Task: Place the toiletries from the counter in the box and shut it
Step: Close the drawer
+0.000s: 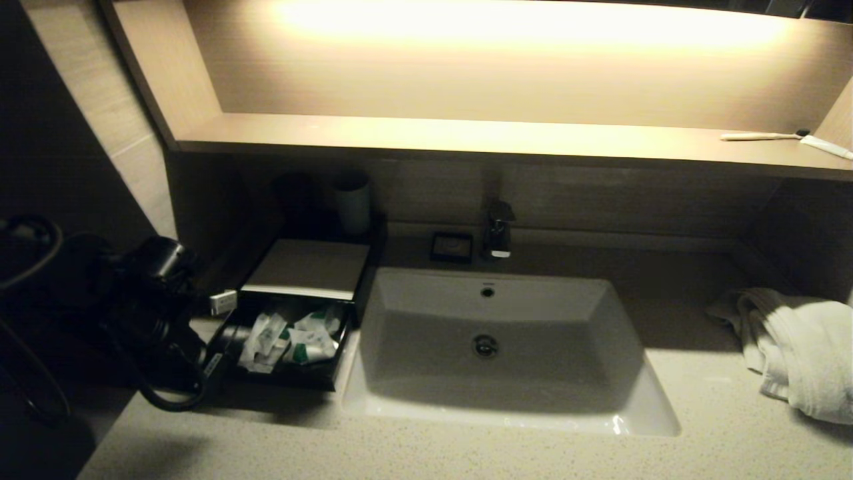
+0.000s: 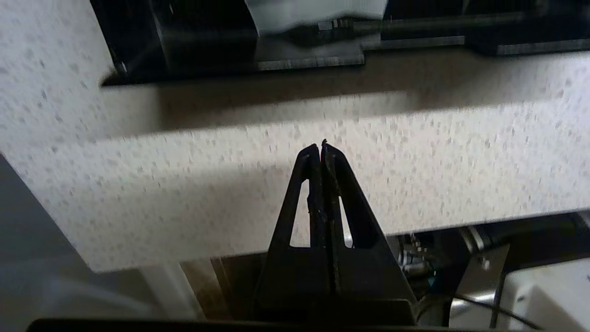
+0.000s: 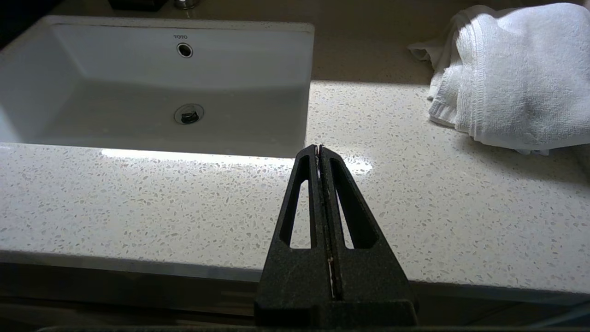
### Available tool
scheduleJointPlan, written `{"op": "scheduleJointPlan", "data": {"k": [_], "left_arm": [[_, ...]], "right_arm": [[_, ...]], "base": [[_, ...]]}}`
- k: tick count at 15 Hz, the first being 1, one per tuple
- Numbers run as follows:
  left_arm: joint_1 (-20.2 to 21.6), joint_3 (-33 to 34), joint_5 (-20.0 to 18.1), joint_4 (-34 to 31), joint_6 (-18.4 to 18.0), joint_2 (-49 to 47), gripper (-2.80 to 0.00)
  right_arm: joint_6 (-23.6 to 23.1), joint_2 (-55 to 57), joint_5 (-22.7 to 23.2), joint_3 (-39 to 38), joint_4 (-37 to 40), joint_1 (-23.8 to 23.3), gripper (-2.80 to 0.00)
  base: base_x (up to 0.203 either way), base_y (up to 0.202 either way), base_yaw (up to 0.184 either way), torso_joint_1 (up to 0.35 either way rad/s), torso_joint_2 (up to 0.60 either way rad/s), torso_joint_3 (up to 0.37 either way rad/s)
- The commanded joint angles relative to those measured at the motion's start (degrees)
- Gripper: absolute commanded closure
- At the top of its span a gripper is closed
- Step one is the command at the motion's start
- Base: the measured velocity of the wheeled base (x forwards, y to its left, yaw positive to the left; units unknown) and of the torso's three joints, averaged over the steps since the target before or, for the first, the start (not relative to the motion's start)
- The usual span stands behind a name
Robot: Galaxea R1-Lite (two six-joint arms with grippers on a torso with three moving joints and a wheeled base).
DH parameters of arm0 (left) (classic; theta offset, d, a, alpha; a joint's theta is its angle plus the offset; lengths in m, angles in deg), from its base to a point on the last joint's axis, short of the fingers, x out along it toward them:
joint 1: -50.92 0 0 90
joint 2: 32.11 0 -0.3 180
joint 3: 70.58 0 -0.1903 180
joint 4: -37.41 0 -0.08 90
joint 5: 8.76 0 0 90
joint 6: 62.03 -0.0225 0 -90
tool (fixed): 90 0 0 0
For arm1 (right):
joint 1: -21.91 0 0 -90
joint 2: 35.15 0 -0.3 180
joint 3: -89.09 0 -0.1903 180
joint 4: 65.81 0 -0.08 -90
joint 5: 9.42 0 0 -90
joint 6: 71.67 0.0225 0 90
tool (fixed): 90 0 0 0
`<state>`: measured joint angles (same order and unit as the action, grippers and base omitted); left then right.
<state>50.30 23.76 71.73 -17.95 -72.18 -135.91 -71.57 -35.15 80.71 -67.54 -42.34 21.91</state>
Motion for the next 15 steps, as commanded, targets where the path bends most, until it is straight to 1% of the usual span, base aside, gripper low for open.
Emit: {"op": "scheduleJointPlan", "data": {"k": [1,7,9,11,15], "left_arm": [[0.01,0.07,-0.07,0.86,0.82,-0.78,0.00],[-0.18,-0.44,-0.23,3.57,2.21,-2.01,0.00],[-0.33,-1.33,-0.25,3.60,3.33,-2.74,0.00],[-0.35,-2.17,-0.25,3.61,3.52,-3.56,0.00],[-0.35,-4.01,-0.26,3.62,5.02,-5.00,0.00]], "right_arm": [[-0.01,0.00,0.04,0.00,-0.01,0.00,0.00],[-0.01,0.00,0.04,0.00,-0.01,-0.08,0.00],[-0.01,0.00,0.04,0.00,-0.01,0.00,0.00],[-0.01,0.00,0.04,0.00,-0.01,0.00,0.00],[-0.01,0.00,0.04,0.00,-0.01,0.00,0.00]], "base": [[0.000,0.000,0.000,0.000,0.00,0.000],[0.000,0.000,0.000,0.000,0.00,0.000],[0.000,0.000,0.000,0.000,0.00,0.000],[0.000,0.000,0.000,0.000,0.00,0.000],[0.000,0.000,0.000,0.000,0.00,0.000]]}}
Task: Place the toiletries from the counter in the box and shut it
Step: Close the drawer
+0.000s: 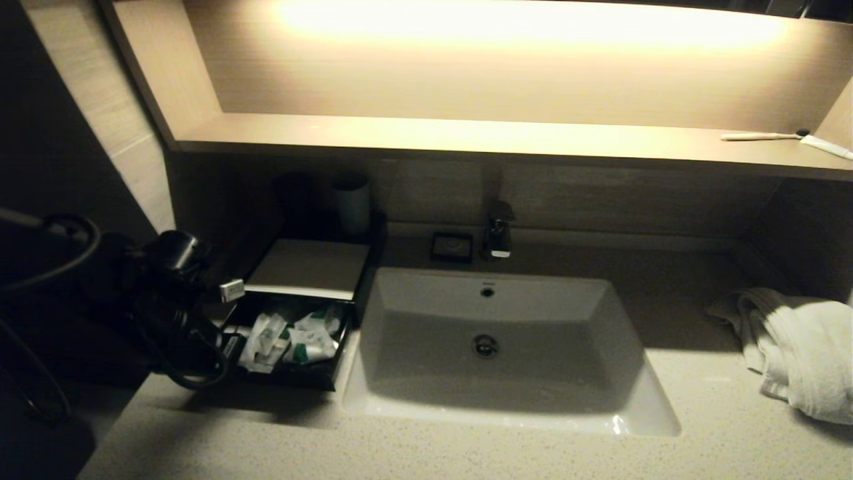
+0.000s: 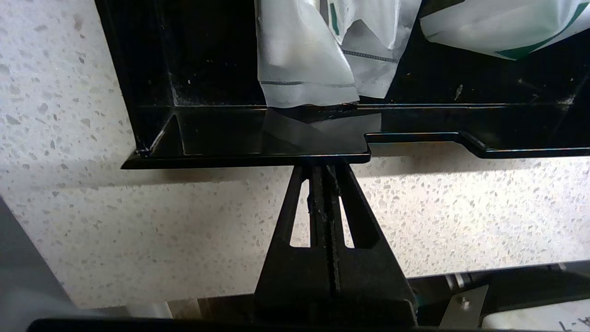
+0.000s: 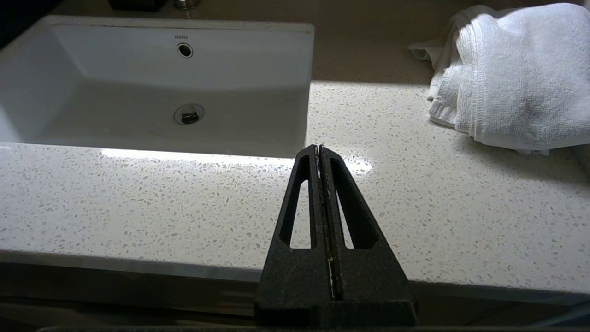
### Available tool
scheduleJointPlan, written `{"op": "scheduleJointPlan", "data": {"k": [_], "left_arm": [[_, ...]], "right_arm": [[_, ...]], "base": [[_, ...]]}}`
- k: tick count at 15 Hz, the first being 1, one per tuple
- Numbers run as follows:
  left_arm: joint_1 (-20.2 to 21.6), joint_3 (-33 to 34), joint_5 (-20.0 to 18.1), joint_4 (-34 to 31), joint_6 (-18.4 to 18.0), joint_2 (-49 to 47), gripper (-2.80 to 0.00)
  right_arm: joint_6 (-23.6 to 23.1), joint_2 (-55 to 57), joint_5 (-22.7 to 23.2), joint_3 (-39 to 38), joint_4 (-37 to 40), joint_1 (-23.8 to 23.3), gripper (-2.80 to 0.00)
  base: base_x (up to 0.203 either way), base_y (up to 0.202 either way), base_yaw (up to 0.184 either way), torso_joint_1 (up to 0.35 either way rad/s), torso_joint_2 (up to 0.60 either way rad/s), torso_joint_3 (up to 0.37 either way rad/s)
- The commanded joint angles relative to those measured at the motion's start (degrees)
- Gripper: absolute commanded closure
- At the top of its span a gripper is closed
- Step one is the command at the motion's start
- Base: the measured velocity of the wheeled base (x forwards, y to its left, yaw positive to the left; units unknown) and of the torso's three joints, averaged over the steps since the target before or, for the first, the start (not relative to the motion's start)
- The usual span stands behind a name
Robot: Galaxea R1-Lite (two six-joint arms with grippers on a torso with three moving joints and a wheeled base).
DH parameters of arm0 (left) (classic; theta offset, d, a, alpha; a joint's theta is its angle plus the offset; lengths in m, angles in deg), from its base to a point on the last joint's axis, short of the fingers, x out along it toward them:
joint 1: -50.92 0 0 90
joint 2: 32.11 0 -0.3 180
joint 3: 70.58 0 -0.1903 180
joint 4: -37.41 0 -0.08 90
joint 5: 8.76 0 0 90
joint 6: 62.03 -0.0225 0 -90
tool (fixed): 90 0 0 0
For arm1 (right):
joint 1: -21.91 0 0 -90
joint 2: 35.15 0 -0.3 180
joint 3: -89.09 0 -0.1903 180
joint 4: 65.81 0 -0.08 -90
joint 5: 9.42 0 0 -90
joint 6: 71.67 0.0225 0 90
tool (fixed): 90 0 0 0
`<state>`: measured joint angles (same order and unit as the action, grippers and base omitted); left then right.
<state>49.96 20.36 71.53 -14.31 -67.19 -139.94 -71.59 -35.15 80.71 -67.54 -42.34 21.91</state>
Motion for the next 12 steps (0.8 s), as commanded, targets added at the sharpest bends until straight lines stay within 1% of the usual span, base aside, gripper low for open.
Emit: {"op": "scheduleJointPlan", "data": {"k": [1,3,4,6,8,10,12], "left_arm": [[-0.09,-1.00,-0.11,0.04,0.15,-1.24,0.00],[-0.58,-1.20,-0.13,-0.02,0.54,-1.33,0.00],[-1.31,-1.59,-0.13,0.04,1.75,-1.33,0.00],[-1.66,-2.89,-0.13,0.02,2.88,-1.95,0.00],[-2.02,-4.61,-0.11,-0.04,4.78,-2.77,0.00],[-2.29,-5.23,-0.13,-0.04,5.07,-2.91,0.00],[-2.67,-6.35,-0.13,-0.04,6.22,-3.41,0.00]], "right_arm": [[0.00,0.00,0.04,0.00,-0.01,0.00,0.00],[0.00,0.00,0.04,0.00,-0.01,0.00,0.00],[0.00,0.00,0.04,0.00,-0.01,0.00,0.00],[0.00,0.00,0.04,0.00,-0.01,0.00,0.00],[0.00,0.00,0.04,0.00,-0.01,0.00,0.00],[0.00,0.00,0.04,0.00,-0.01,0.00,0.00],[0.00,0.00,0.04,0.00,-0.01,0.00,0.00]], "base": [[0.000,0.000,0.000,0.000,0.00,0.000],[0.000,0.000,0.000,0.000,0.00,0.000],[0.000,0.000,0.000,0.000,0.00,0.000],[0.000,0.000,0.000,0.000,0.00,0.000],[0.000,0.000,0.000,0.000,0.00,0.000],[0.000,0.000,0.000,0.000,0.00,0.000],[0.000,0.000,0.000,0.000,0.00,0.000]]}}
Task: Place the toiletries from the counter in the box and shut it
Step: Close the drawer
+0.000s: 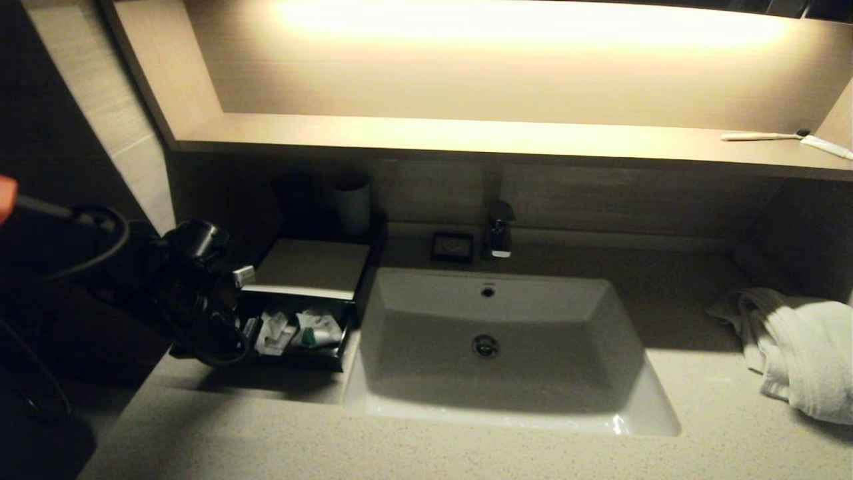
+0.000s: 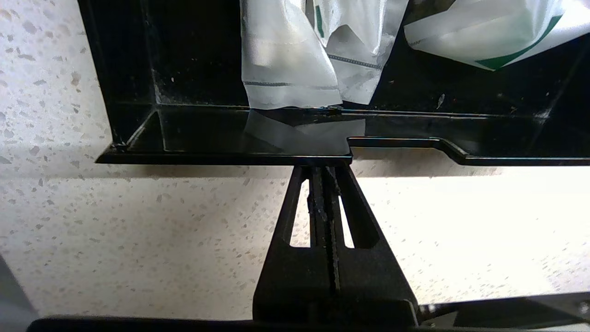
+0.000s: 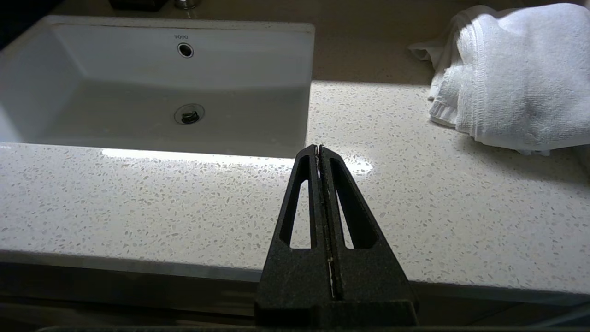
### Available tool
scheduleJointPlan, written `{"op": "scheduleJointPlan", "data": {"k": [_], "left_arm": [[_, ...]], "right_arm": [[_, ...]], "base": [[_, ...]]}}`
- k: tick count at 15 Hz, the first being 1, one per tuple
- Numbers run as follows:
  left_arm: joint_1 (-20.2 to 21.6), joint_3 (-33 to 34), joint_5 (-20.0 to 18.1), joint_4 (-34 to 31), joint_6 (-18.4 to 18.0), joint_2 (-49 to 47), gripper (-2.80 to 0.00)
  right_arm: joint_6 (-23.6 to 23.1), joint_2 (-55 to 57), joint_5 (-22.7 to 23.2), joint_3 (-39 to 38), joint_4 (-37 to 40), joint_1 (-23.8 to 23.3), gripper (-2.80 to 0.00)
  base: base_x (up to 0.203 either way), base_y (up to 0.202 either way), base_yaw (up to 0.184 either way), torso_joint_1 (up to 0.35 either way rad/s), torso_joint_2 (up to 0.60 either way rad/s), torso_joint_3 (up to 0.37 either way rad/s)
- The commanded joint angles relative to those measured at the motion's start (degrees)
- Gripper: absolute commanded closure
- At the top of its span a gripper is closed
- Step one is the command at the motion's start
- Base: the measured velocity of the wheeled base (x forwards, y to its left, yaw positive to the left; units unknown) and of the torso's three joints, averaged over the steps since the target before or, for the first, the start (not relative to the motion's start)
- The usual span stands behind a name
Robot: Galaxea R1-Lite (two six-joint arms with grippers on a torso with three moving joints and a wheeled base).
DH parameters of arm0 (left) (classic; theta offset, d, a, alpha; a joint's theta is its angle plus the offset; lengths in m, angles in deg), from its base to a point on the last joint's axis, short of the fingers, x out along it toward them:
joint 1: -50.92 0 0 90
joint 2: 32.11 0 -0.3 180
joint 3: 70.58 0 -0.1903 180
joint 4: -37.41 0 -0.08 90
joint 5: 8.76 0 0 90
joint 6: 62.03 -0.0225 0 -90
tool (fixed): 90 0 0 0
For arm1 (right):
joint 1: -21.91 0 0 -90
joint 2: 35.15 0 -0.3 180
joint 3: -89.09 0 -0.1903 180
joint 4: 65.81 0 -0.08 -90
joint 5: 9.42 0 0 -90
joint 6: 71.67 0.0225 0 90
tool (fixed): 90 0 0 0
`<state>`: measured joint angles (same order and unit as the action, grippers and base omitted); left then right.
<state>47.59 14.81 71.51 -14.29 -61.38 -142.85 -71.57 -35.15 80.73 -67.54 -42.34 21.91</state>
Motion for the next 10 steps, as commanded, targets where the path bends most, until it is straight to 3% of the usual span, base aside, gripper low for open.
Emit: {"op": "scheduleJointPlan", "data": {"k": [1,10], "left_arm": [[-0.65,-1.38,-0.12,-0.06,1.33,-0.85,0.00],[-1.07,-5.25,-0.12,-0.06,3.40,-2.76,0.00]], "right_arm": [[-0.01,0.00,0.02,0.00,-0.01,-0.03,0.00],[-0.01,0.00,0.02,0.00,-0.01,-0.04,0.00]], "base": [[0.000,0.000,0.000,0.000,0.00,0.000],[0.000,0.000,0.000,0.000,0.00,0.000]]}}
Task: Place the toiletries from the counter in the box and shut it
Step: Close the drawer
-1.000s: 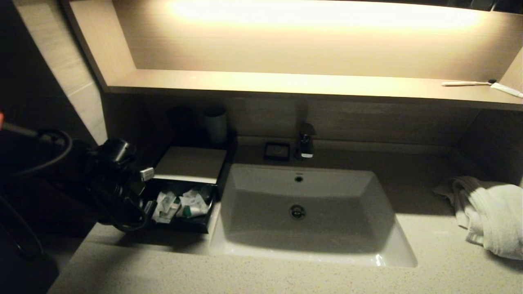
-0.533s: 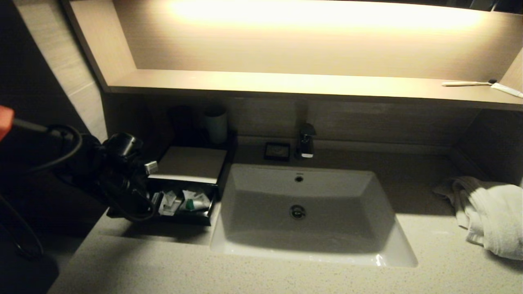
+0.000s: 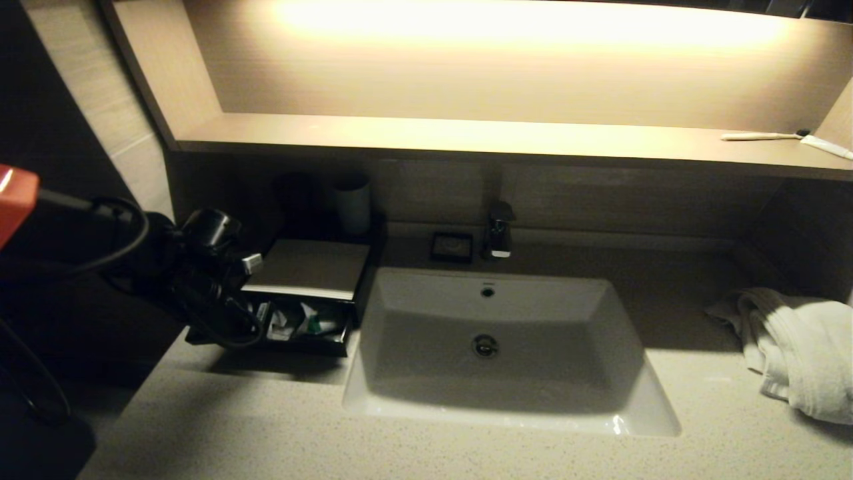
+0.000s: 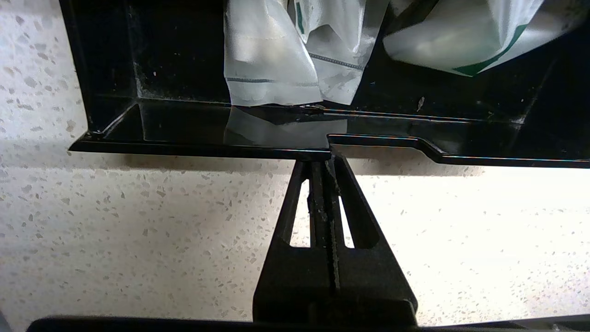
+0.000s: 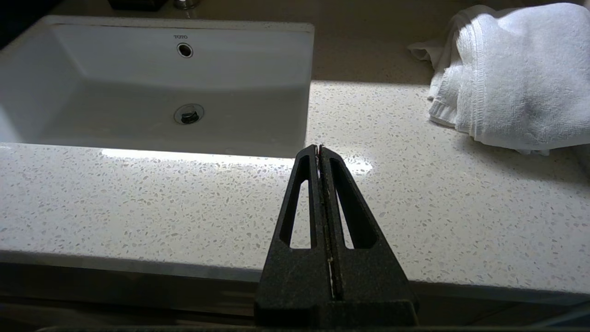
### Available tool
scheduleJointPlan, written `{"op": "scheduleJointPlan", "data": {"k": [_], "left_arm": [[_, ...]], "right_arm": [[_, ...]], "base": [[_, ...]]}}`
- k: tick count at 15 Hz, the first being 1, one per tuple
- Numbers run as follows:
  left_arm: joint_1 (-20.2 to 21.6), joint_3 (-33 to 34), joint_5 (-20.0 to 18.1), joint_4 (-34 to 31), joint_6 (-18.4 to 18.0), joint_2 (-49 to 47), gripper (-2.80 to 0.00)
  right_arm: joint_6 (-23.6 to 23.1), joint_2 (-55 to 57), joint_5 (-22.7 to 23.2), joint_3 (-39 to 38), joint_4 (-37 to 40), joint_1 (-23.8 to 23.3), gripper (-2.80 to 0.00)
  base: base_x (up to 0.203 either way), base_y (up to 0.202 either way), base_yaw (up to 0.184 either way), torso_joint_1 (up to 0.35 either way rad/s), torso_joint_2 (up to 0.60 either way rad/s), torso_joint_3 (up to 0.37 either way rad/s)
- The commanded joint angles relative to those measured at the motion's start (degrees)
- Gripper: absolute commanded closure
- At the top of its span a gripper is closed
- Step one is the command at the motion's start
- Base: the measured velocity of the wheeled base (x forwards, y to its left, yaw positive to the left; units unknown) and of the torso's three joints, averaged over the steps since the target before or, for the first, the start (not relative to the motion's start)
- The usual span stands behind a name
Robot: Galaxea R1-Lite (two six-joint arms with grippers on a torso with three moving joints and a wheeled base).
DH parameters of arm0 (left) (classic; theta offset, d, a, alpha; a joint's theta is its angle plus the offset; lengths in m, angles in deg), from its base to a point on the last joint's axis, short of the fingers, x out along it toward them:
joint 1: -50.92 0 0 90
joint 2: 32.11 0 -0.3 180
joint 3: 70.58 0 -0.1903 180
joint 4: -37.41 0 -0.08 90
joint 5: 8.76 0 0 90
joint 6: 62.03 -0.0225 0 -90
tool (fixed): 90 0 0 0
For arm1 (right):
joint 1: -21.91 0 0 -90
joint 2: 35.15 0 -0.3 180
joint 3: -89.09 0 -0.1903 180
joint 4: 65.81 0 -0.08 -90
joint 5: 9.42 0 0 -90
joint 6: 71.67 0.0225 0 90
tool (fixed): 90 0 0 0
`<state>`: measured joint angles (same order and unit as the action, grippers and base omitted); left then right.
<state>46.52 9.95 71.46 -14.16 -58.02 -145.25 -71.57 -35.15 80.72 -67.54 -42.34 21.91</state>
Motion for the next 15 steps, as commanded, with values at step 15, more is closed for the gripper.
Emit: {"op": "scheduleJointPlan", "data": {"k": [15], "left_arm": [[-0.78,-5.81,0.02,-0.19,4.60,-3.23,0.00]], "right_arm": [[-0.01,0.00,0.03,0.00,-0.01,0.00,0.00]], "base": [[0.000,0.000,0.000,0.000,0.00,0.000]]}}
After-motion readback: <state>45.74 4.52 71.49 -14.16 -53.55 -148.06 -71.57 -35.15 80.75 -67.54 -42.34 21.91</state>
